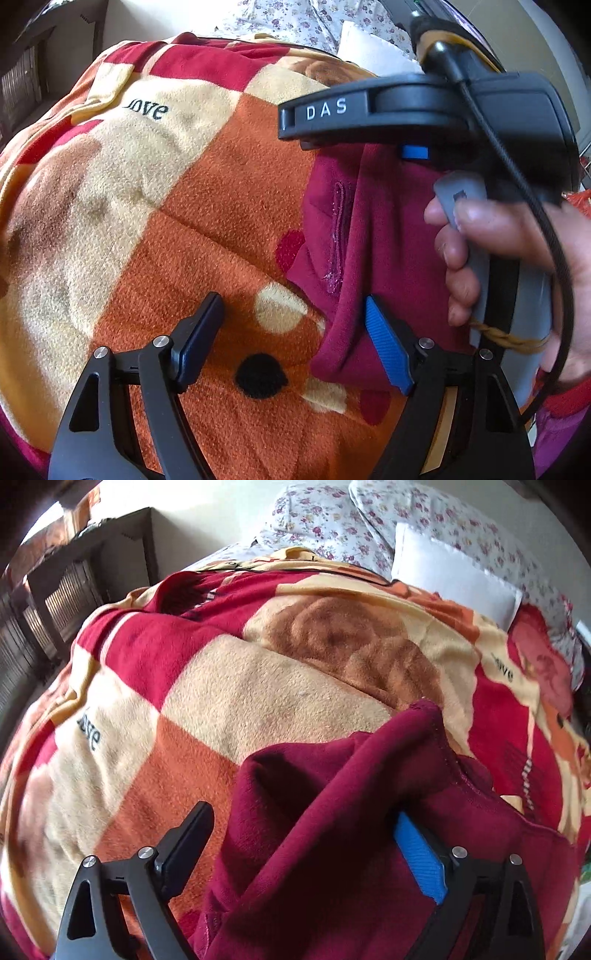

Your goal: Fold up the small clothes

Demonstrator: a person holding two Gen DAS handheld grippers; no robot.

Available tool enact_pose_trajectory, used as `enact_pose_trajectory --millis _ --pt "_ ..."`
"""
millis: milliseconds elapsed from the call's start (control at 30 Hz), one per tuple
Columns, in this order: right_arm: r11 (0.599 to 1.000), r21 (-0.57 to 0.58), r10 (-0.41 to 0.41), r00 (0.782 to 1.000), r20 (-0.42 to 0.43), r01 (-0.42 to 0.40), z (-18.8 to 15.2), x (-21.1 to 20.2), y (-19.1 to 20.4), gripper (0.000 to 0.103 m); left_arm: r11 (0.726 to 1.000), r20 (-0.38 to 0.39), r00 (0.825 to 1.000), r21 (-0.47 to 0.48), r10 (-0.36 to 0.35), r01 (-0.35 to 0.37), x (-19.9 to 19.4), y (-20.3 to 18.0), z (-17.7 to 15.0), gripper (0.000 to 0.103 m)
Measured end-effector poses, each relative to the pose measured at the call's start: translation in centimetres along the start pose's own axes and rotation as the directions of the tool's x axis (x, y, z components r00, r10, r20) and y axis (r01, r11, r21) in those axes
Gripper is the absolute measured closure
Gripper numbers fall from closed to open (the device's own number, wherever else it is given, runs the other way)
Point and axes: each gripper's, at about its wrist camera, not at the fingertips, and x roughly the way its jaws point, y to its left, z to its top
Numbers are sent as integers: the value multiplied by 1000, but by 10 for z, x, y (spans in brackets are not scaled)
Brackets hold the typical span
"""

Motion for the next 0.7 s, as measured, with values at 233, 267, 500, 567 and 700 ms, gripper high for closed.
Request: enact_pose_trajectory --millis 233,267,500,567,700 --pt "998 22 61 997 42 -62 -5 -16 -29 67 1000 10 1000 13 21 -21 2 -4 3 24" --pt "993 37 108 993 48 -110 -7 -19 -37 71 1000 11 1000 15 24 -25 3 -6 4 24" --pt "947 135 280 954 103 -293 -17 -37 -67 88 999 24 1000 36 20 -21 7 -21 9 24" --pt "939 145 296 948 116 -311 -18 -40 -70 89 999 32 999 48 5 -7 10 -25 11 24" --pt "925 161 324 935 140 -345 -22 -48 -78 90 996 23 999 84 -38 36 14 -33 14 38"
